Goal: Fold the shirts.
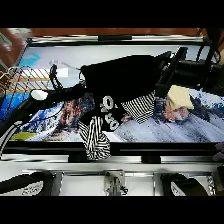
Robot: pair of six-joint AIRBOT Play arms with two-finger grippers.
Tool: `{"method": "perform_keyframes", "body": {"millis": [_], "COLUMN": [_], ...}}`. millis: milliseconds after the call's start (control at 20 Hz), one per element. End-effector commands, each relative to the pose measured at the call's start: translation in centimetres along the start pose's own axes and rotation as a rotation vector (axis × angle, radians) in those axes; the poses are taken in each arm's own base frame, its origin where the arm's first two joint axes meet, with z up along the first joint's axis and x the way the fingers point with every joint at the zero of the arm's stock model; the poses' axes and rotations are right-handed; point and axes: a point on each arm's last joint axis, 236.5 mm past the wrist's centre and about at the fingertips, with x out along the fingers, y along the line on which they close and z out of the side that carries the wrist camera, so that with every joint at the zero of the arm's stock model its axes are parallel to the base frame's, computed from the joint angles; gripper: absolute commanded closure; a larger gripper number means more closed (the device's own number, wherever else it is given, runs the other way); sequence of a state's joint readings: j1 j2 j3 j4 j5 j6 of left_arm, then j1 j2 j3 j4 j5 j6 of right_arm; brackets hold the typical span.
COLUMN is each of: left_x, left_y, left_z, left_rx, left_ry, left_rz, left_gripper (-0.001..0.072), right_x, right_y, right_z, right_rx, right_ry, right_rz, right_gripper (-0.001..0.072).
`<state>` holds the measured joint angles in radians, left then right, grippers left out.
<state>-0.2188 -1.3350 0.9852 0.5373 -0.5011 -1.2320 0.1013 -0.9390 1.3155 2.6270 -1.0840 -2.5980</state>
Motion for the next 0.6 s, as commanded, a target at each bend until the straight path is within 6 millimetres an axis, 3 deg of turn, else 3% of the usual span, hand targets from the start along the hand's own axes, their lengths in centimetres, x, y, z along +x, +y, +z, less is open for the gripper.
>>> {"method": "perform_keyframes", "body": {"millis": [0, 100, 150, 250, 400, 500, 550], "left_x": [-0.2, -0.7, -1.2, -2.6, -5.4, -7.7, -8.8], "left_y": [-0.5, -2.0, -2.8, -4.2, -3.2, -2.4, -3.1], "left_z": [0.3, -0.7, -1.3, -2.8, -4.9, -4.3, -3.2], "left_rx": [0.015, 0.082, 0.108, 0.127, 0.170, 0.222, 0.255], "left_ry": [0.000, 0.055, 0.083, 0.151, 0.275, 0.267, 0.218], "left_rz": [-0.016, -0.060, -0.083, -0.129, -0.096, -0.034, -0.032], "left_gripper": [0.0653, 0.0633, 0.0532, 0.0134, 0.0128, 0.0128, 0.0129], "right_x": [0.0, 0.0, 0.2, 0.7, 0.9, 0.9, 0.9], "right_y": [0.2, -0.3, -0.6, -1.6, -3.6, -3.8, -3.7], "right_z": [0.0, -0.8, -1.1, -1.2, -0.4, -0.3, -0.3], "right_rx": [0.001, -0.015, -0.011, 0.002, 0.005, 0.005, 0.006], "right_ry": [0.001, 0.034, 0.040, 0.032, -0.008, -0.014, -0.014], "right_rz": [0.008, -0.011, -0.013, -0.035, -0.106, -0.114, -0.112], "right_gripper": [0.0635, 0.0635, 0.0635, 0.0635, 0.0635, 0.0635, 0.0635]}}
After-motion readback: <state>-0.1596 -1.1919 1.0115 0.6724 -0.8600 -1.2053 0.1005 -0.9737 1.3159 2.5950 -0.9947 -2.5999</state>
